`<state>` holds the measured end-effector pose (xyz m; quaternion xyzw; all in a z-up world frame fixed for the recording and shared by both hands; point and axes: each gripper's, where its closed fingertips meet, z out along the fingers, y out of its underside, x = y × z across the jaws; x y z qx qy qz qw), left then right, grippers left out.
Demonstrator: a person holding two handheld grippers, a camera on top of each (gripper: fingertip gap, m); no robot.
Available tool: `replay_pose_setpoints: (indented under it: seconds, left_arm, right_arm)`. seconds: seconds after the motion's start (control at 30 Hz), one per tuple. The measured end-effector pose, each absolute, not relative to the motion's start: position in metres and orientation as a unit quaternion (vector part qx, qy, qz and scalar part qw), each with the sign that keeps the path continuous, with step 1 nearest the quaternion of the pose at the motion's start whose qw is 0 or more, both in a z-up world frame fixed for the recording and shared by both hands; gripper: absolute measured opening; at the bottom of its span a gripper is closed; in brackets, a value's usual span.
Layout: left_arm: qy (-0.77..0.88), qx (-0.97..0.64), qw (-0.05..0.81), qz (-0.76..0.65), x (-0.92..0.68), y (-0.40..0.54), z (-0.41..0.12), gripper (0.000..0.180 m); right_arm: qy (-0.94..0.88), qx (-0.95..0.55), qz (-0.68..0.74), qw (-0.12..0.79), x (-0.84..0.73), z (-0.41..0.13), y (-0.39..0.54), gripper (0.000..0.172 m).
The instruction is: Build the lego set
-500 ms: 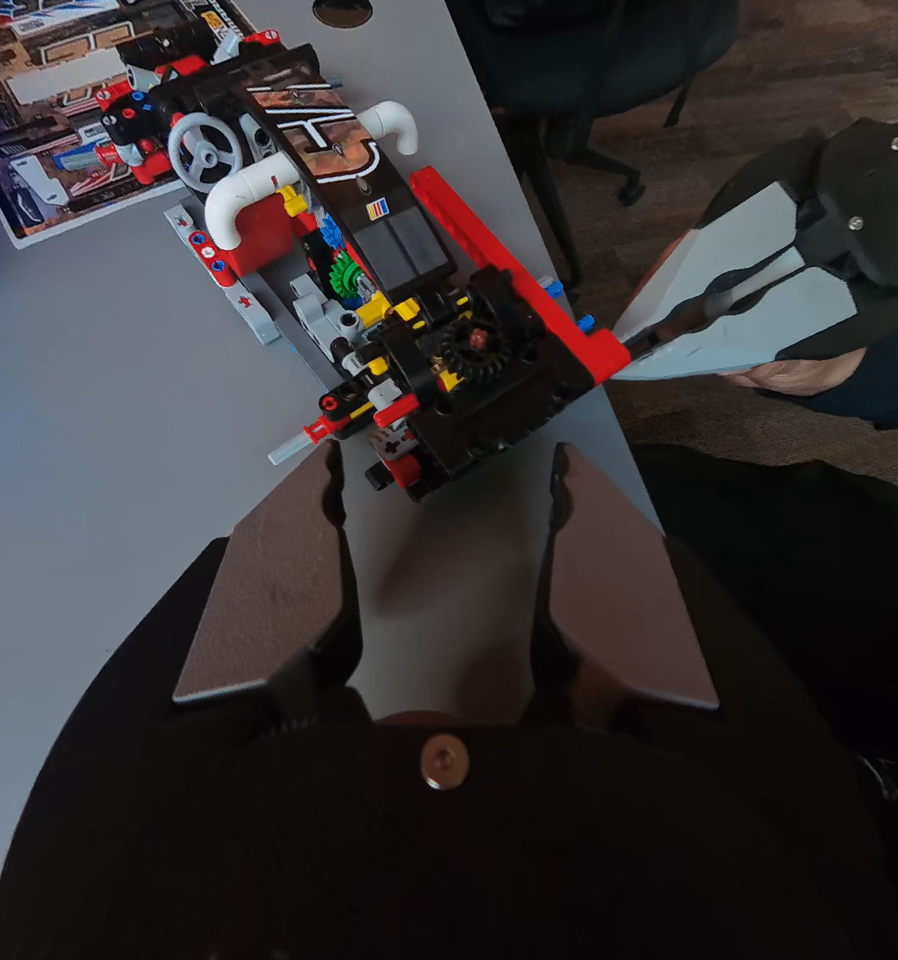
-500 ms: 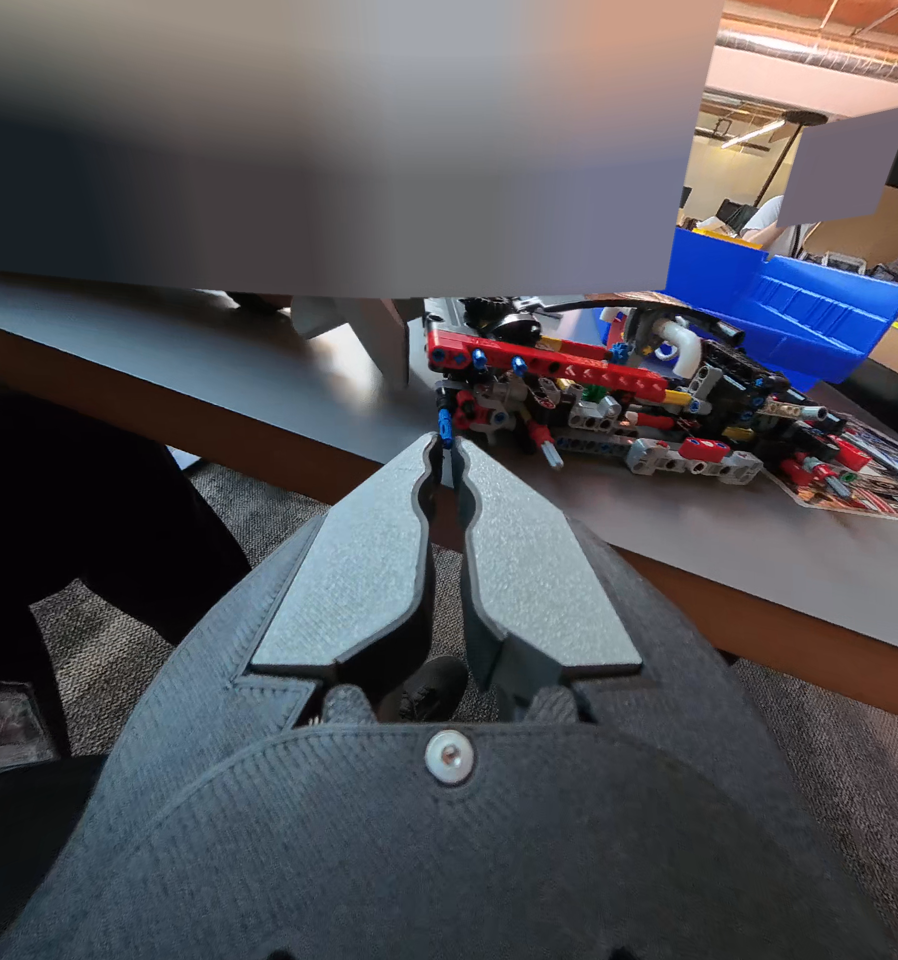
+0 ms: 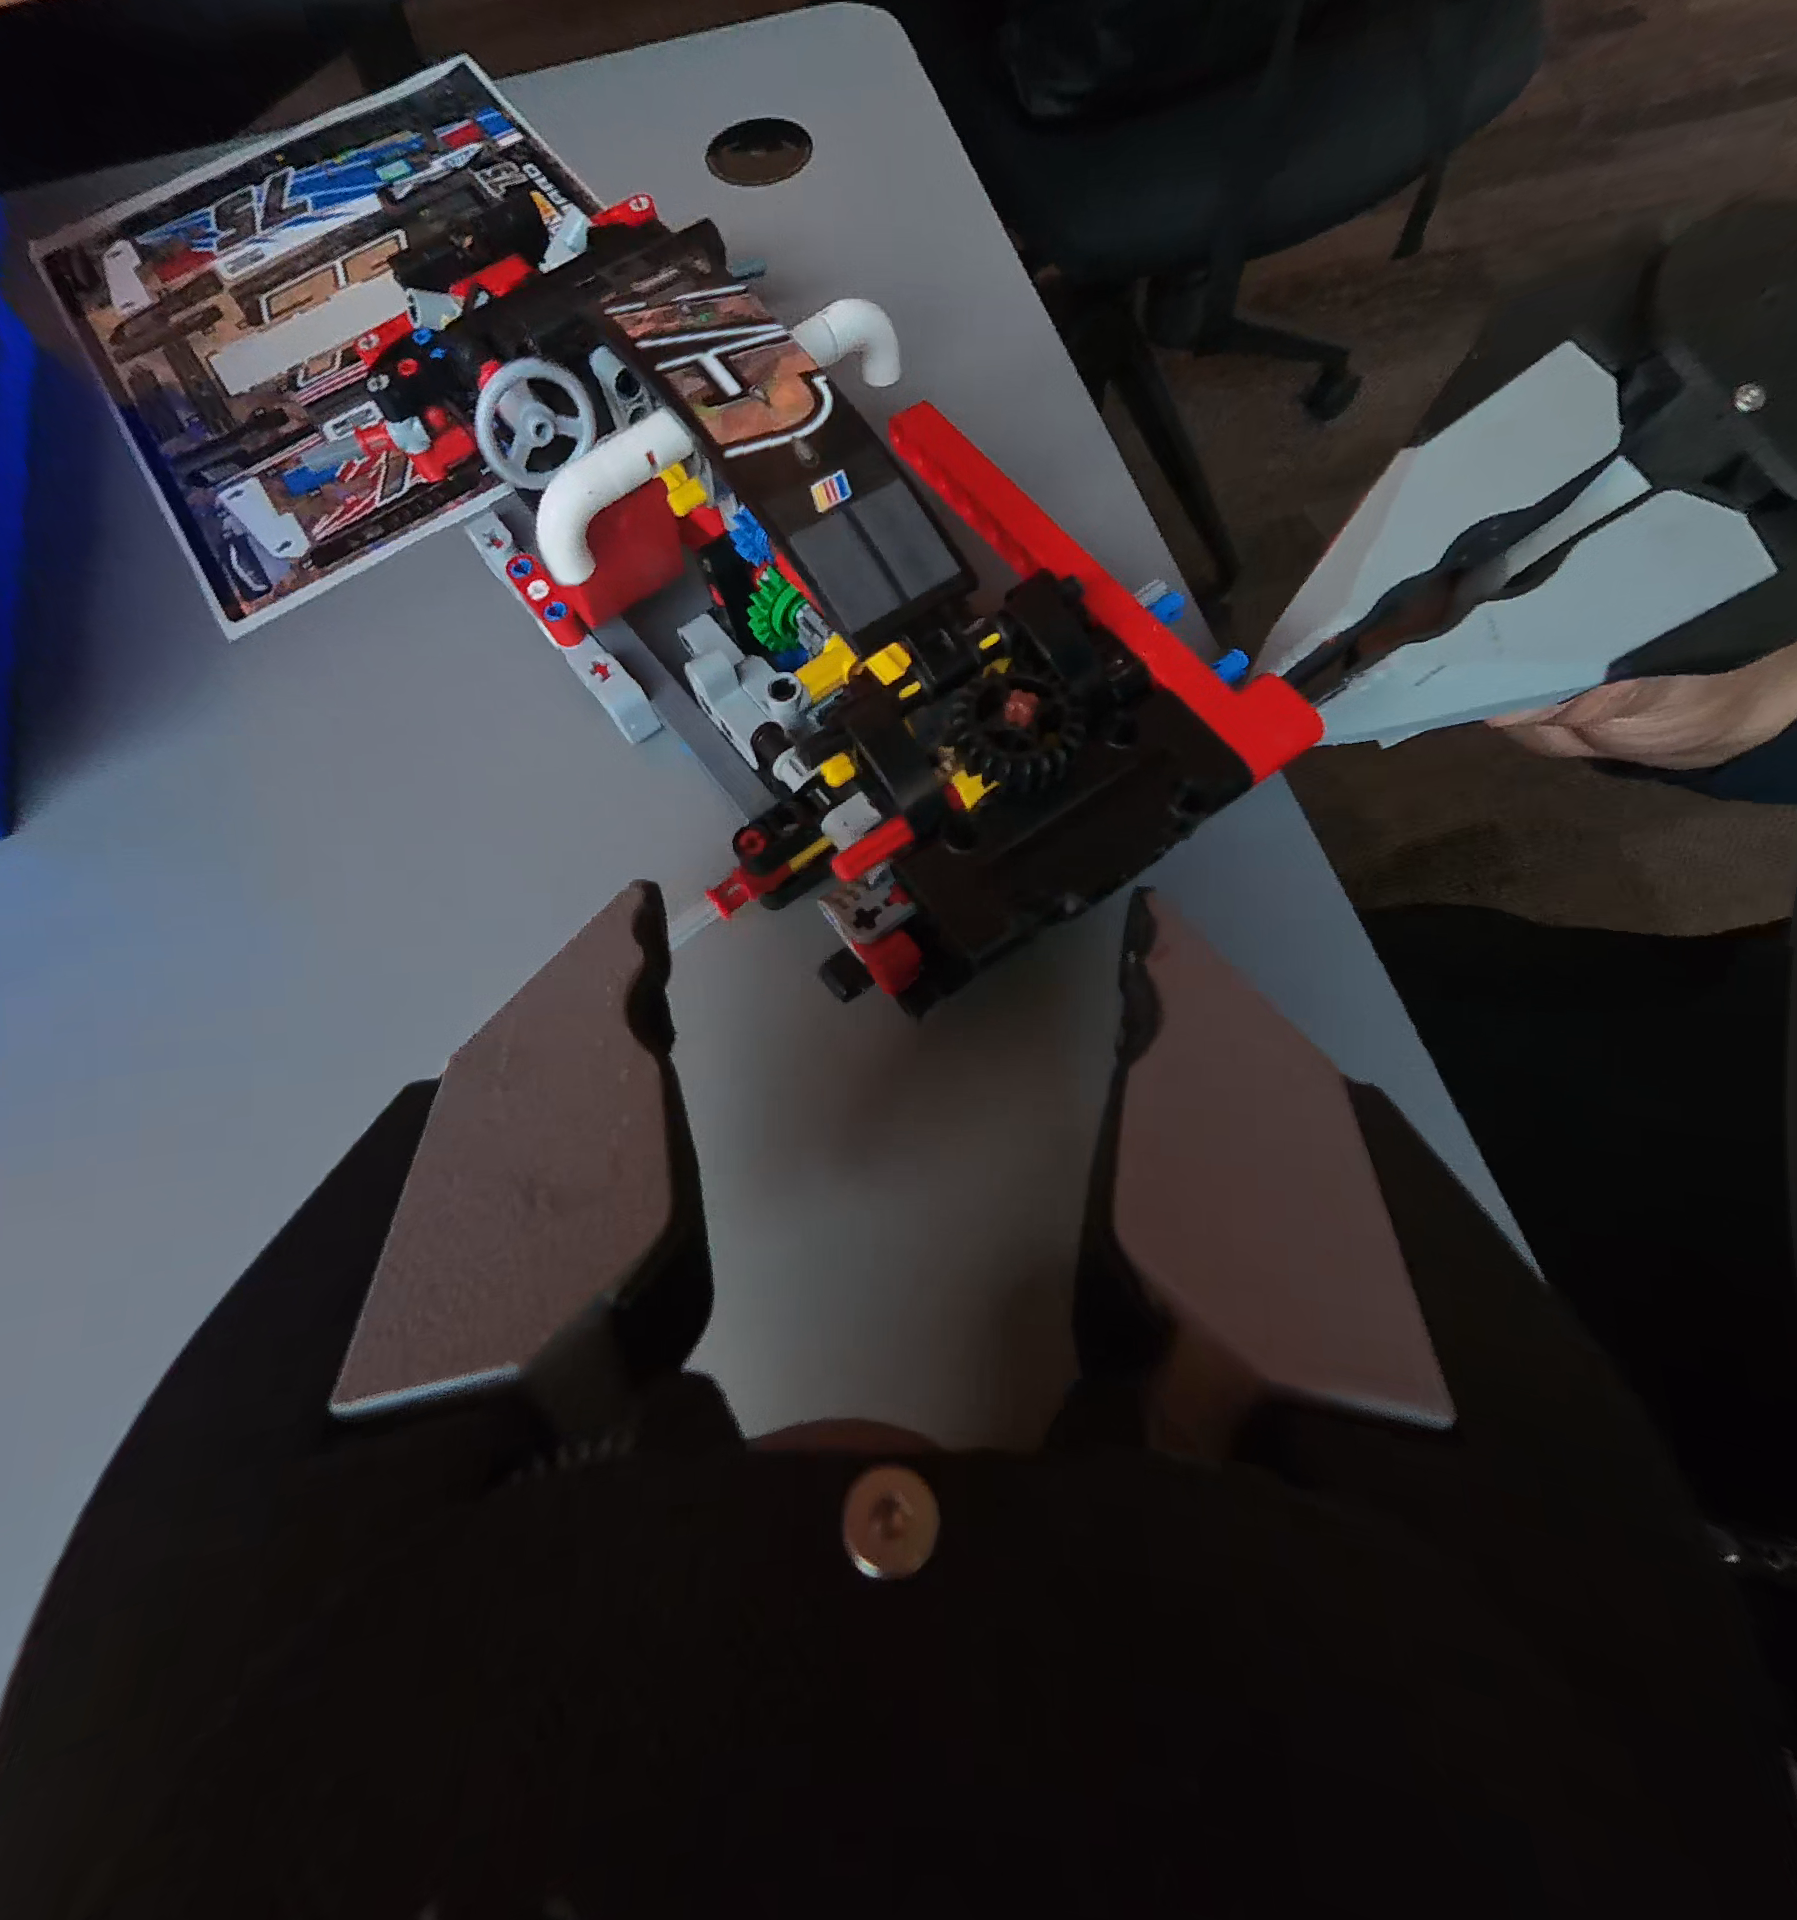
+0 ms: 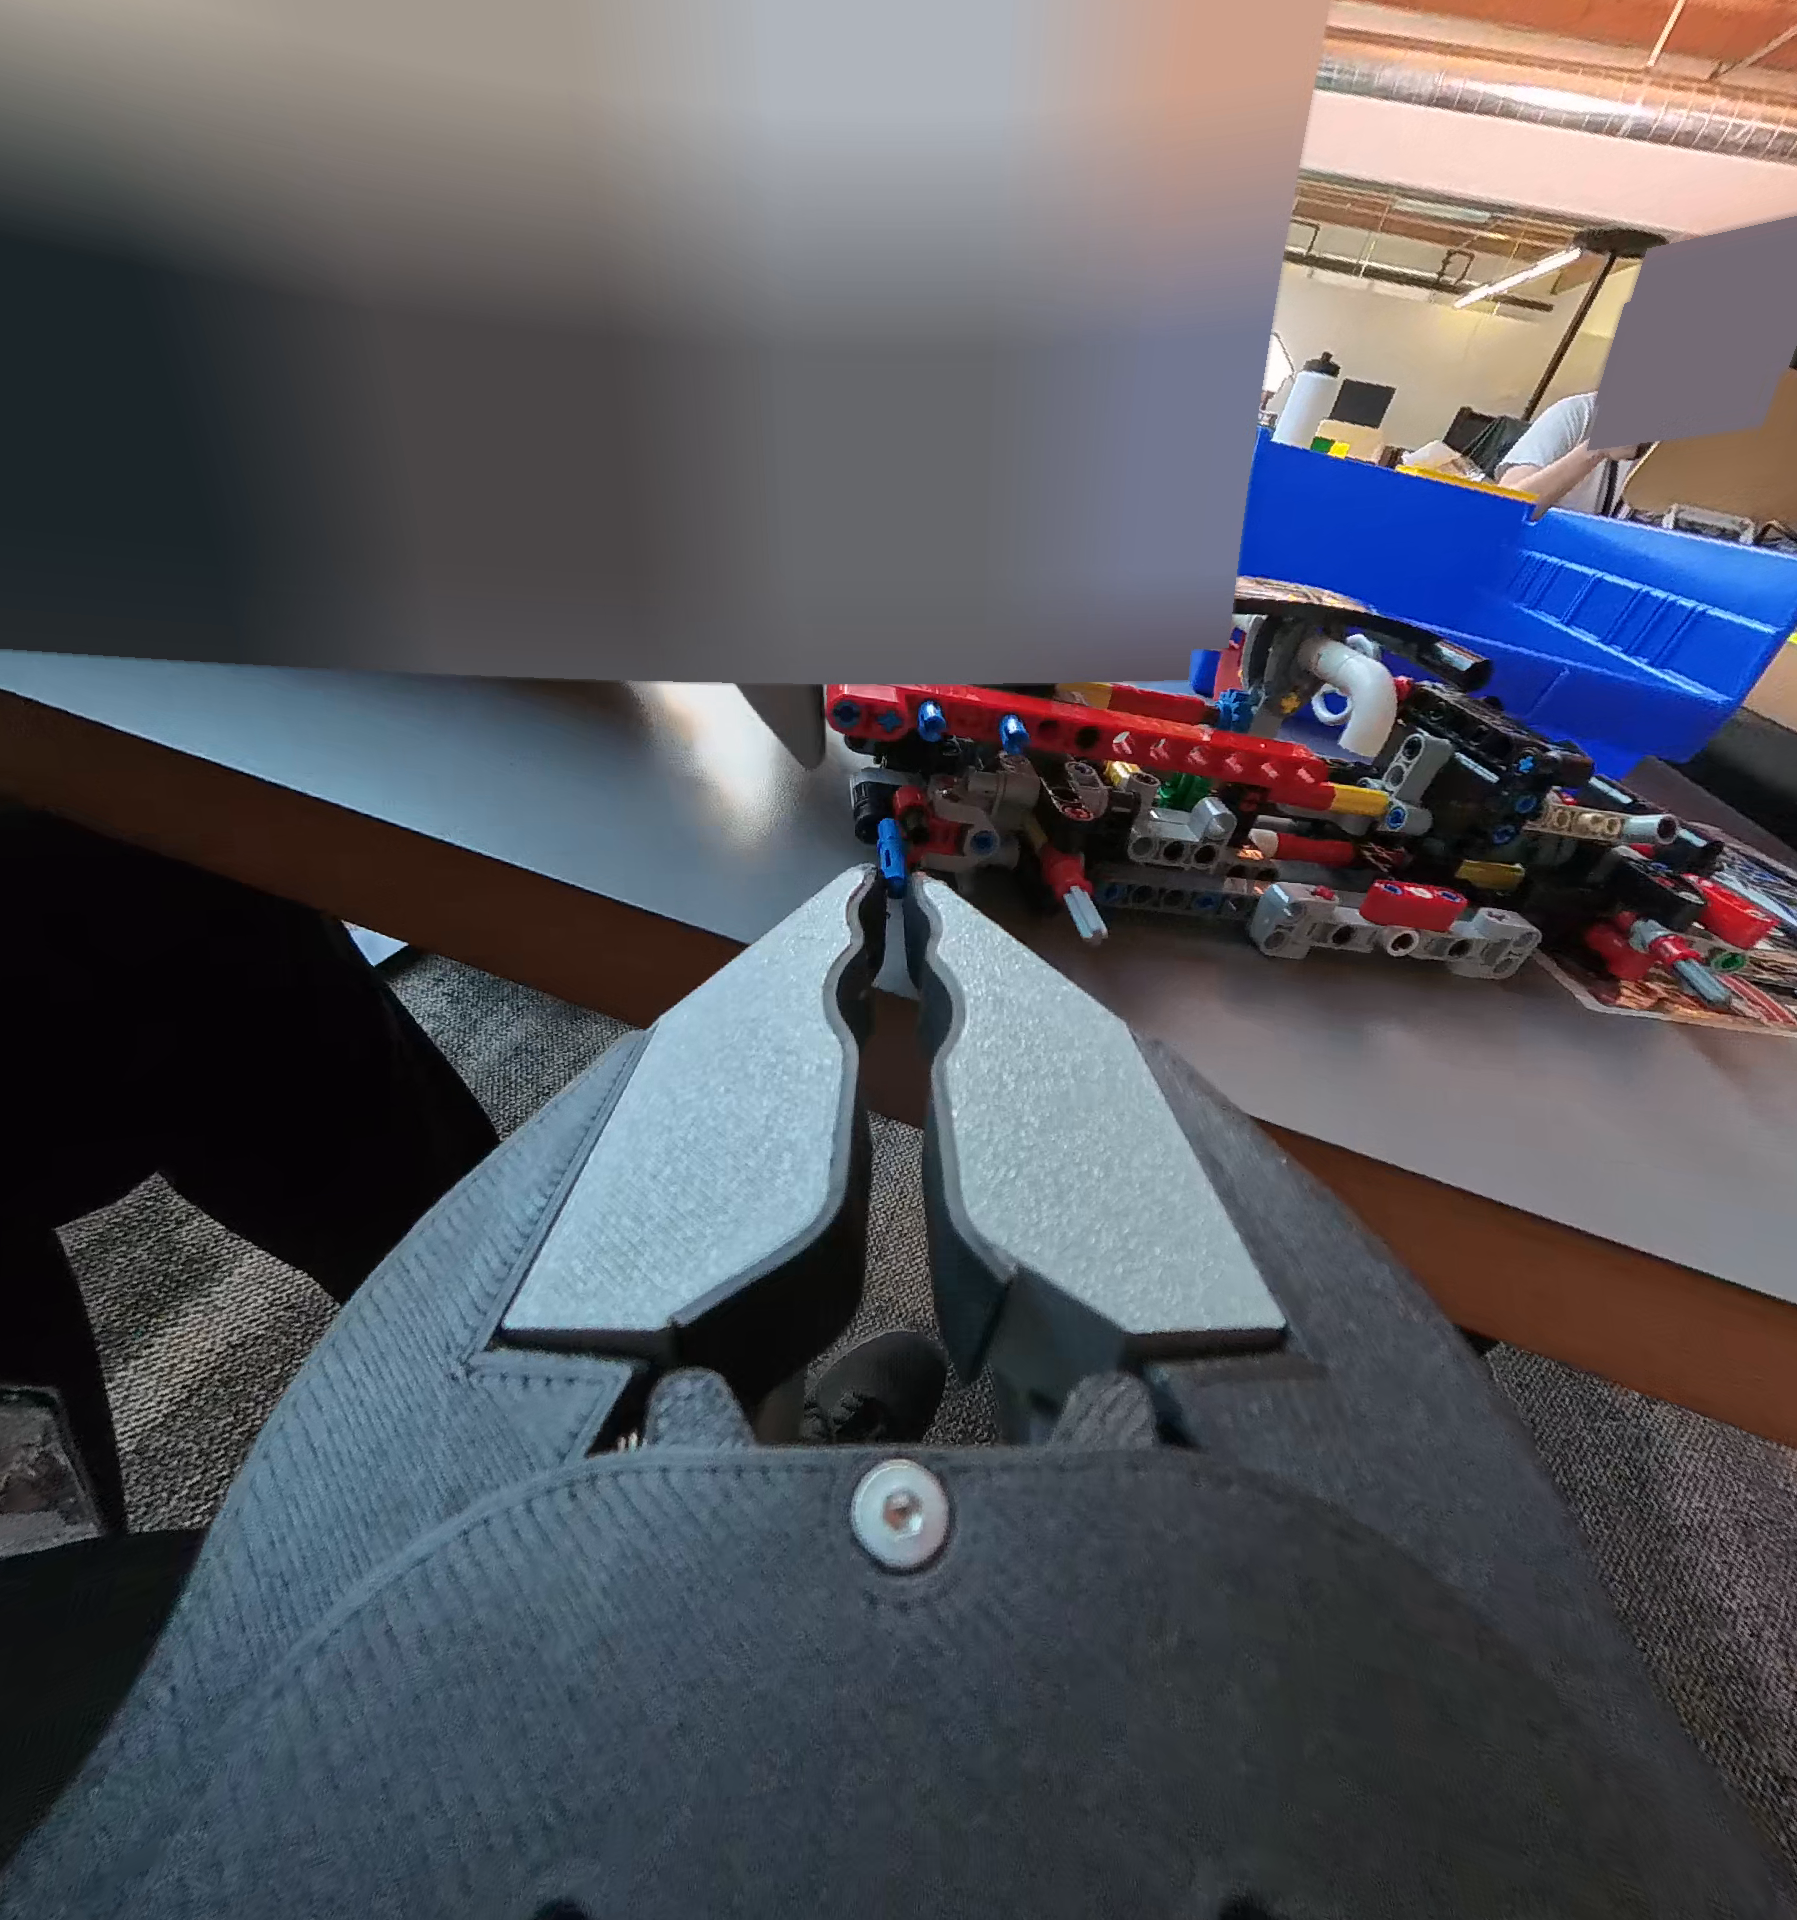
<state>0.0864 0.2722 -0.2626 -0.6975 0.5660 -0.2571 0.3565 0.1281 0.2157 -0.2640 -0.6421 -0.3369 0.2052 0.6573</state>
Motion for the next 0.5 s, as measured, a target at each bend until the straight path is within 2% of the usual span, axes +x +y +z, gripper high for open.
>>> replay_pose_setpoints:
  seconds: [0.17,0.27,0.5]
  left_arm:
    - [0.608,-0.679,0.33,-0.247,0.103,0.266,-0.276,0.094]
    - [0.609,-0.672,0.336,-0.253,0.108,0.267,-0.273,0.088]
    - [0.613,-0.669,0.33,-0.261,0.108,0.268,-0.273,0.087]
  right_arm:
    - [-0.341,-0.642,0.205,0.655,0.128,-0.266,0.214,0.0]
    - [-0.342,-0.642,0.206,0.654,0.128,-0.267,0.215,0.0]
    - [-0.343,-0.638,0.212,0.656,0.127,-0.268,0.216,0.0]
